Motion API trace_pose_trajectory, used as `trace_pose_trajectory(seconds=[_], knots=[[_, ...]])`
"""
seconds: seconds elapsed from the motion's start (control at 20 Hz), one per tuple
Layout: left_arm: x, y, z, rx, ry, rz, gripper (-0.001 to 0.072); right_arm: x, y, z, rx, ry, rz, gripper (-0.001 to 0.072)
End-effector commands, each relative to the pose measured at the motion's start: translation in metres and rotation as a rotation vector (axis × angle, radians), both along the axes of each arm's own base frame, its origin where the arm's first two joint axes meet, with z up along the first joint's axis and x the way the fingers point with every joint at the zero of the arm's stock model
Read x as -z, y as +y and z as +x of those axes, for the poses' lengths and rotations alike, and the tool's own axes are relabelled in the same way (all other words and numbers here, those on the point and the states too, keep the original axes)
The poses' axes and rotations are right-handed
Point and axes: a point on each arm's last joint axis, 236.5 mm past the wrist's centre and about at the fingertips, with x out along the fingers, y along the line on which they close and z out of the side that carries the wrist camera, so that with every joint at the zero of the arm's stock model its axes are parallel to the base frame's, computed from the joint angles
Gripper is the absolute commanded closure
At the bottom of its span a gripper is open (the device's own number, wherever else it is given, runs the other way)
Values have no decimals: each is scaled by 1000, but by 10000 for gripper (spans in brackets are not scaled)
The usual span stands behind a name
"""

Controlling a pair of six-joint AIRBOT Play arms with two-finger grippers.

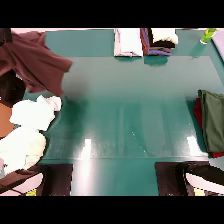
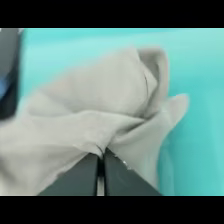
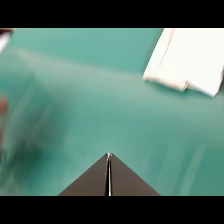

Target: Fold the shirts.

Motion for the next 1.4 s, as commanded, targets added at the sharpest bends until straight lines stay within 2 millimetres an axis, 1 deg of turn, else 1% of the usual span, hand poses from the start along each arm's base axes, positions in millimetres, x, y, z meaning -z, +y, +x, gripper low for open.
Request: trace_pose_trajectory(seconds=[0.0,0.05,0.15,0.25,0.35,0.4,0.45,0.5,0.55,0.6,0.65,0.7,0.8,0.85,0.9,0.95,1.0,1.05,1.15,1.2,1.25,1.35], knots=[[-19,-88,-45,236,-24,-34,684,-31,-28,-7,62,-77,21,691],[-10,-120,-50,313,1,-35,684,-26,-34,-9,77,-67,18,691],[20,-187,-60,467,74,-16,684,-14,-46,-15,101,-38,12,691],[62,-265,-74,630,150,22,683,-1,-52,-21,114,-10,6,691],[108,-334,-88,784,183,89,680,9,-53,-27,115,10,2,691],[130,-361,-95,847,192,126,595,13,-53,-28,117,13,3,691],[151,-381,-100,882,210,148,266,16,-53,-30,118,15,4,691],[166,-389,-99,889,230,163,162,19,-53,-31,118,21,3,691],[176,-385,-92,872,251,178,165,21,-54,-32,119,24,2,691],[179,-372,-76,829,258,192,165,22,-54,-33,118,27,1,691],[180,-348,-51,756,265,203,165,22,-54,-32,118,28,0,691],[182,-317,-23,663,285,197,165,22,-54,-33,118,27,1,691],[192,-251,23,466,355,155,165,22,-54,-33,118,28,1,691],[203,-218,43,373,393,127,165,22,-54,-33,118,28,1,691],[217,-192,56,313,432,98,165,23,-53,-32,117,30,0,691],[236,-173,63,269,487,59,165,24,-53,-31,117,32,0,691],[258,-161,65,241,546,22,165,25,-53,-31,115,37,0,691],[285,-153,64,219,613,-8,164,27,-51,-29,112,44,1,691],[334,-146,59,196,710,-16,165,34,-50,-25,111,65,-3,691],[355,-147,54,199,749,-8,164,40,-50,-23,109,82,-7,691],[371,-153,49,216,785,-16,164,47,-49,-21,107,104,-13,691],[392,-171,42,240,836,-59,164,61,-49,-17,103,153,-27,691]])
